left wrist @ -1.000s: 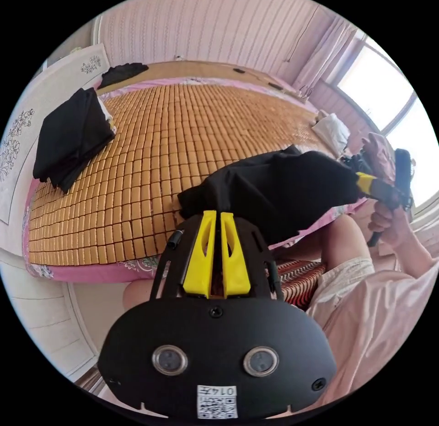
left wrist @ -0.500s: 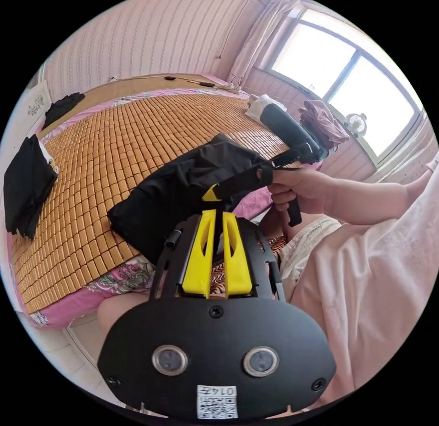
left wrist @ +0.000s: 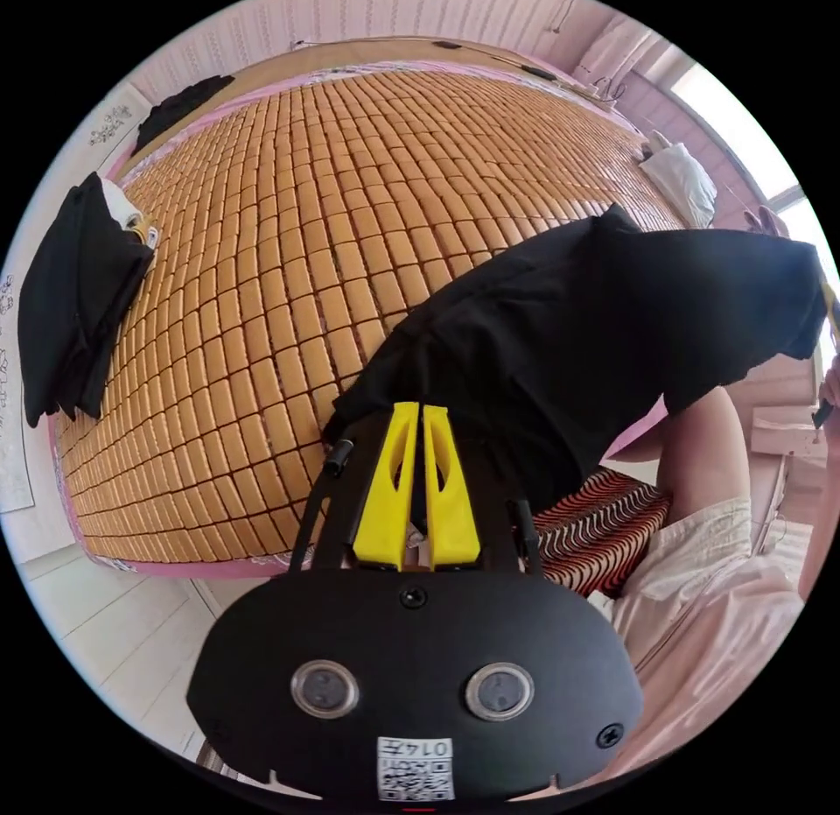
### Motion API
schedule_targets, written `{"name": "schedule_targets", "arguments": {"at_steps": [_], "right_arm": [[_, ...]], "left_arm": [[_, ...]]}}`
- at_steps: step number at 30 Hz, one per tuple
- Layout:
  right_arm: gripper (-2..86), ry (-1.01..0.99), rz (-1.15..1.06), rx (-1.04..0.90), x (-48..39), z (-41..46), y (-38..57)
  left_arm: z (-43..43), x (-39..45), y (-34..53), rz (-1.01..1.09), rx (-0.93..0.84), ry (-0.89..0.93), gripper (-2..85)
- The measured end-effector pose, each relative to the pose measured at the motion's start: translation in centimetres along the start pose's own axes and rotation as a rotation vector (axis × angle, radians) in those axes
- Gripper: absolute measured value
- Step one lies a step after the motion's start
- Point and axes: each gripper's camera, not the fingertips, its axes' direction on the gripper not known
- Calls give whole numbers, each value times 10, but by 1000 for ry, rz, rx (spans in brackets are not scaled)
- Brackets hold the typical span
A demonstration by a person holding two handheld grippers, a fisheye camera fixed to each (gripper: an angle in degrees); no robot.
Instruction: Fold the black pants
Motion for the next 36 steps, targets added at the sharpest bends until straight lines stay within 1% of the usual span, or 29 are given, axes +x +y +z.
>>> {"name": "schedule_targets", "arguments": {"at_steps": [1, 2, 3, 4, 5, 6, 7, 8, 10, 13, 15, 18, 19, 20, 21, 22, 24, 26, 27, 29, 30, 32, 33, 35, 36], "right_arm": [[9, 64, -13, 64, 3, -23, -10], [9, 135, -33, 132, 6, -46, -21], [9, 172, -43, 164, 7, -56, -26], [10, 252, -51, 220, 11, -77, -35], [10, 340, -29, 268, 16, -95, -43], [11, 386, -4, 287, 19, -103, -45], [12, 466, 66, 308, 27, -115, -47], [13, 530, 121, 338, 34, -123, -44], [17, 583, 186, 384, 43, -131, -31], [28, 580, 265, 401, 61, -124, 0], [46, 582, 305, 341, 74, -106, 20], [66, 589, 433, 194, 97, -66, 58], [71, 581, 491, 134, 103, -50, 72], [74, 566, 530, 85, 105, -34, 81], [75, 557, 533, 64, 103, -27, 84], [78, 550, 508, 24, 96, -12, 83], [80, 569, 427, -43, 81, 14, 72], [84, 566, 255, -139, 54, 59, 42], [84, 557, 209, -160, 46, 72, 34], [86, 479, 29, -211, 9, 129, -3], [85, 451, -18, -221, -3, 145, -12], [70, 344, -225, -249, -57, 212, -46], [64, 321, -287, -252, -73, 229, -53], [74, 240, -505, -275, -138, 295, -78], [80, 218, -546, -285, -153, 311, -84]], "left_arm": [[-9, -6, 1, -6, 22, -17, -1], [-27, -15, 3, -22, 94, -17, -4], [-37, -21, 5, -40, 132, -3, -5], [-61, -36, 9, -86, 223, 46, -7], [-88, -51, 16, -124, 329, 96, -8], [-100, -58, 20, -138, 378, 108, -8], [-125, -70, 33, -147, 480, 119, -9], [-146, -82, 48, -154, 556, 115, -9], [-167, -100, 74, -149, 635, 68, -10], [-169, -133, 117, -168, 652, 71, -9], [-151, -152, 141, -227, 624, 80, -8], [-94, -179, 174, -390, 473, 40, -5], [-72, -190, 186, -469, 393, 81, -3], [-57, -198, 198, -526, 358, 130, 1], [-53, -201, 204, -559, 359, 149, 3], [-50, -205, 216, -599, 384, 180, 8], [-53, -207, 225, -613, 413, 188, 16], [-60, -207, 223, -575, 410, 150, 40], [-61, -207, 221, -567, 403, 141, 51], [-61, -213, 210, -572, 383, 138, 93], [-60, -215, 207, -583, 384, 145, 104], [-50, -227, 198, -625, 388, 181, 111], [-47, -230, 196, -639, 387, 196, 113], [-34, -241, 188, -679, 380, 249, 106], [-30, -243, 186, -688, 373, 254, 93]]}}
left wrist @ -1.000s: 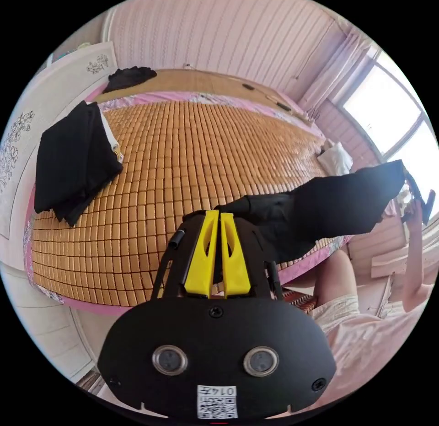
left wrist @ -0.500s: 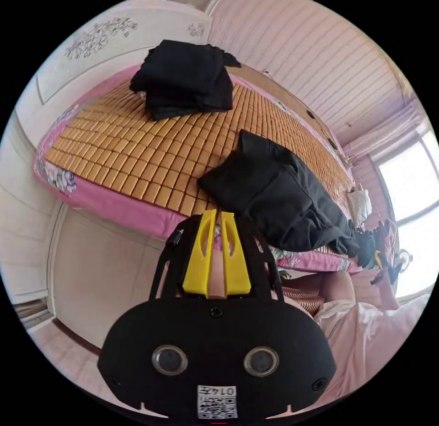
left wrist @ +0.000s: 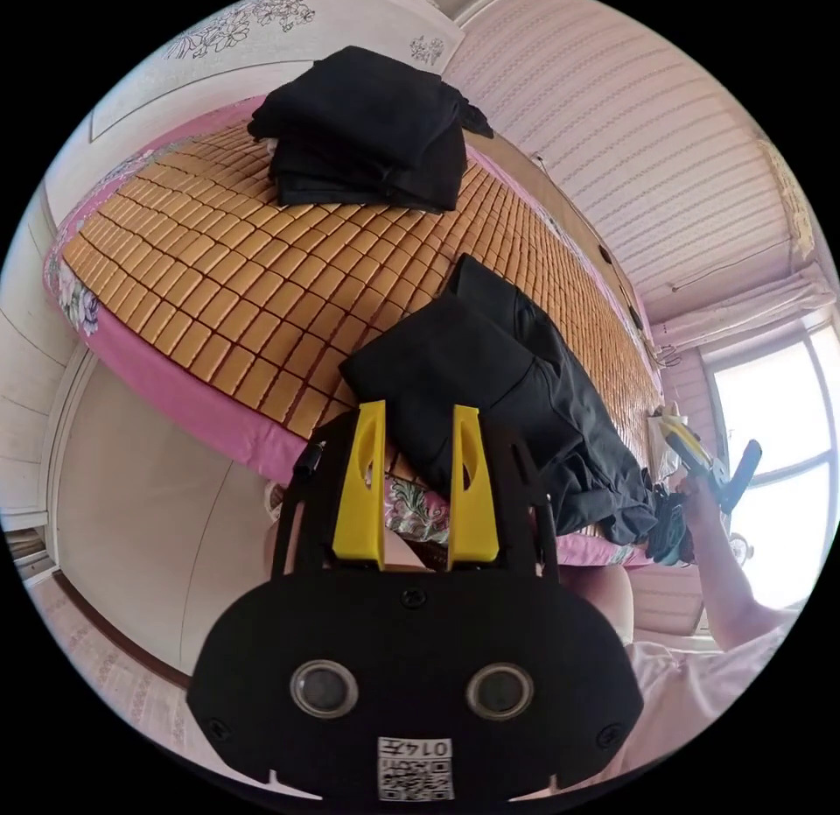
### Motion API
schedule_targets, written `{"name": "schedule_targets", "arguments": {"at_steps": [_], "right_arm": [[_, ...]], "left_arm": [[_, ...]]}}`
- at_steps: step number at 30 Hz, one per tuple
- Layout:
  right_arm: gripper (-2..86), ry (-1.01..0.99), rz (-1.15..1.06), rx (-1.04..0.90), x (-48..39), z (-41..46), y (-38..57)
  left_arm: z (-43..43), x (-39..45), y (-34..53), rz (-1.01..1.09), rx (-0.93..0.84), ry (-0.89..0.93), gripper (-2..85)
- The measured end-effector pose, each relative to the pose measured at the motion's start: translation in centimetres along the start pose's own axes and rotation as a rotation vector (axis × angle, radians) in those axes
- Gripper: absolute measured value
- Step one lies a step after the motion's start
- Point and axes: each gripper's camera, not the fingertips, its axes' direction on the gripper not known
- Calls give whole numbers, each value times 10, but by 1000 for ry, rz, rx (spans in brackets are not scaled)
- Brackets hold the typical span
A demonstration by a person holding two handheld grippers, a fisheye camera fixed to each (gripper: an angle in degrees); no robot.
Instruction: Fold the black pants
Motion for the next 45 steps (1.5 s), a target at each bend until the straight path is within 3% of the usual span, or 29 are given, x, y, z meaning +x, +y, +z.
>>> {"name": "schedule_targets", "arguments": {"at_steps": [3, 5, 13, 16, 17, 19, 23, 28, 31, 34, 39, 45], "right_arm": [[107, -94, -193, -31, -52, 47, -77], [118, -107, -321, -67, -89, 81, -130], [116, -6, -451, -258, -155, 192, -222], [99, -4, -433, -324, -160, 225, -228], [86, -53, -431, -293, -159, 226, -228], [58, -94, -381, -297, -154, 229, -231], [5, -129, -315, -223, -143, 212, -239], [-3, -121, -300, -37, -138, 181, -261], [-3, -148, -338, -3, -152, 177, -279], [-1, -202, -387, 12, -178, 184, -296], [-7, -138, -330, -46, -207, 195, -307], [-9, -121, -346, 71, -174, 134, -228]], "left_arm": [[19, -10, -6, -40, -85, -39, 5], [19, -13, -5, -4, -96, -65, -5], [-12, -24, 15, 70, -17, -74, -1], [-20, -28, 18, 64, 69, -26, 46], [-18, -29, 17, 48, 82, -17, 91], [-5, -35, 10, -16, 64, 30, 100], [33, -31, -5, -14, -59, 69, 28], [16, -17, 1, 82, 6, 81, -7], [-15, -9, 16, 95, 82, 14, -7], [-31, -4, 24, 103, 115, -165, -1], [-13, -19, 21, 28, 28, -294, 53], [-33, 22, 34, 118, 86, -380, 62]]}}
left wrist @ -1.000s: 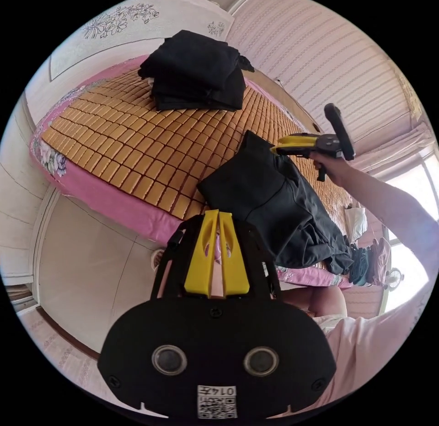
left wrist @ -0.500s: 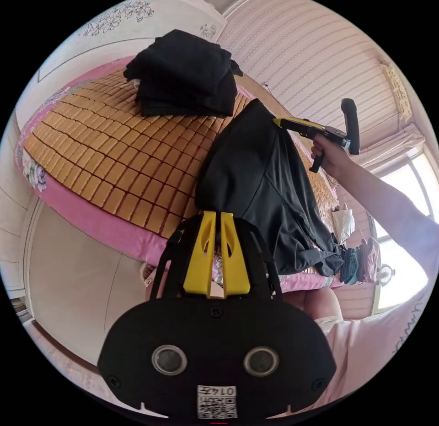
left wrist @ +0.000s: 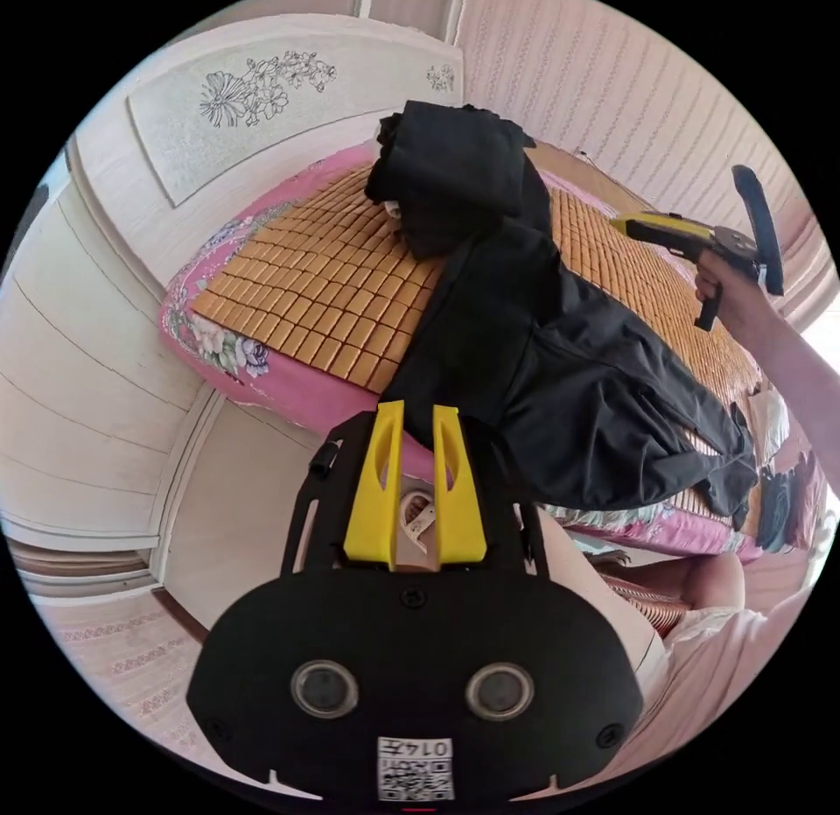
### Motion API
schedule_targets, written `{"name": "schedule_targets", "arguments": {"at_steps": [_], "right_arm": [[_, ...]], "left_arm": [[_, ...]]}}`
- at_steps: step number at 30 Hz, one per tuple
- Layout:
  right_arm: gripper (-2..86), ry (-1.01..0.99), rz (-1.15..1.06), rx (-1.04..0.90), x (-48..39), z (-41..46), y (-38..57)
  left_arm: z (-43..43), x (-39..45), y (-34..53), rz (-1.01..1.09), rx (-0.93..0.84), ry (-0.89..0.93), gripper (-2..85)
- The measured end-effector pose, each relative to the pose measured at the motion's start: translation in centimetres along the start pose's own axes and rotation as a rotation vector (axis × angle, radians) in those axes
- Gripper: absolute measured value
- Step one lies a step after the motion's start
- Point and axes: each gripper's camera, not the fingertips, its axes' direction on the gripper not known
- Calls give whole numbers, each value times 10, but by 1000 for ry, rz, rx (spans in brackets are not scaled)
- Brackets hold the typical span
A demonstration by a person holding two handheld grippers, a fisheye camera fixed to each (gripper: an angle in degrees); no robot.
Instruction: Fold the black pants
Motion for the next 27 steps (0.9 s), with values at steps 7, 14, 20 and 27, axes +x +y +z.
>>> {"name": "schedule_targets", "arguments": {"at_steps": [7, 14, 20, 27], "right_arm": [[-7, 95, 364, -217, 25, -90, 229], [16, 259, 795, -278, 33, -187, 406], [53, 312, 938, -225, 44, -233, 474], [79, 331, 1034, -140, 79, -261, 506]], "left_arm": [[-23, 109, -9, 274, 20, 122, 68], [-31, 249, -16, 566, -15, 176, 76], [-31, 351, -18, 746, -56, 204, 79], [0, 433, -10, 843, -208, 311, 82]]}}
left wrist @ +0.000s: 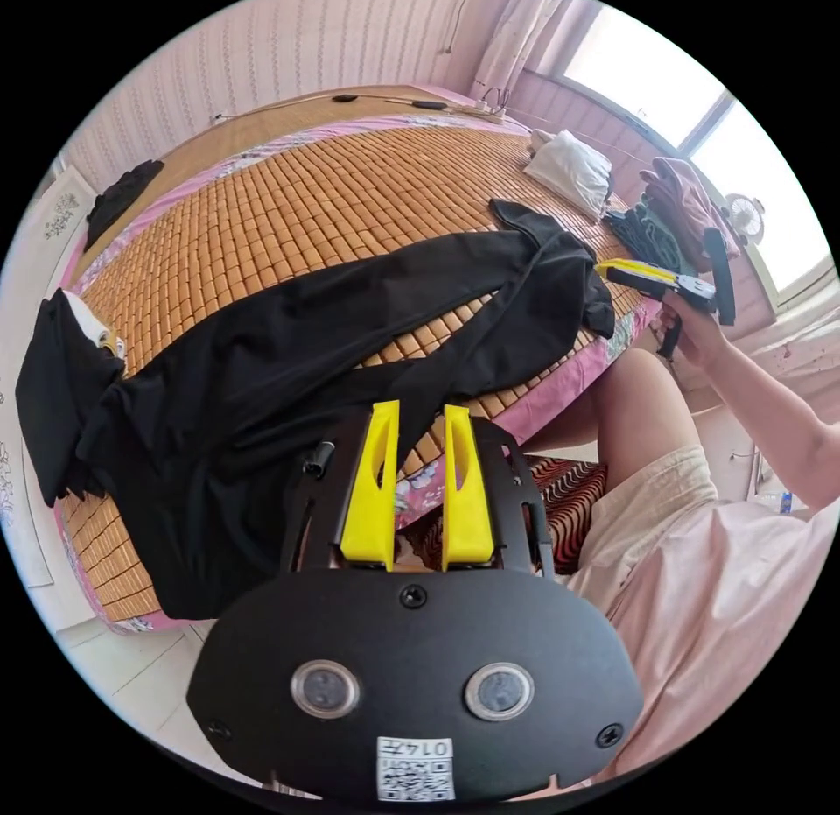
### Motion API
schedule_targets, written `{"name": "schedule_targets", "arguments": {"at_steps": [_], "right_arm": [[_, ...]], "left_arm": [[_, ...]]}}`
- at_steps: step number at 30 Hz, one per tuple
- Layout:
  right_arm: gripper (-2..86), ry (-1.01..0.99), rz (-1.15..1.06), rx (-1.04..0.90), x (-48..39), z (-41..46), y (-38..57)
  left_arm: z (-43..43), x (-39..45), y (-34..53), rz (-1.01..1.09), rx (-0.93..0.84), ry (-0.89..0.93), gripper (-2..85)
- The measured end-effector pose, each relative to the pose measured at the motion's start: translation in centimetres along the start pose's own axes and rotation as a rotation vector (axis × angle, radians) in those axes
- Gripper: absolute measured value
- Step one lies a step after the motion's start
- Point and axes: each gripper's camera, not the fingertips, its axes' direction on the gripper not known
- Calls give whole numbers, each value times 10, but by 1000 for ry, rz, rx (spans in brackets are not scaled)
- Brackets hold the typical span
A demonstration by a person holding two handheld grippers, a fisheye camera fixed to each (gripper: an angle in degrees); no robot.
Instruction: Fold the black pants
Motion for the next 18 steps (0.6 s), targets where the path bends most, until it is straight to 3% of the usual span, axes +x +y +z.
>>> {"name": "schedule_targets", "arguments": {"at_steps": [6, 11, 13, 18], "right_arm": [[85, 34, 0, -5, 25, 4, -25], [-3, 61, 15, -222, 59, 37, -31], [-7, 41, -2, -188, 66, 23, -26], [-7, -20, -37, 107, 84, -72, 25]], "left_arm": [[49, 25, -44, 15, -96, 57, 84], [74, 31, -84, 8, -129, 20, 81], [85, 34, -93, 36, -159, -3, 76], [88, 38, -108, 90, -161, 9, 70]]}}
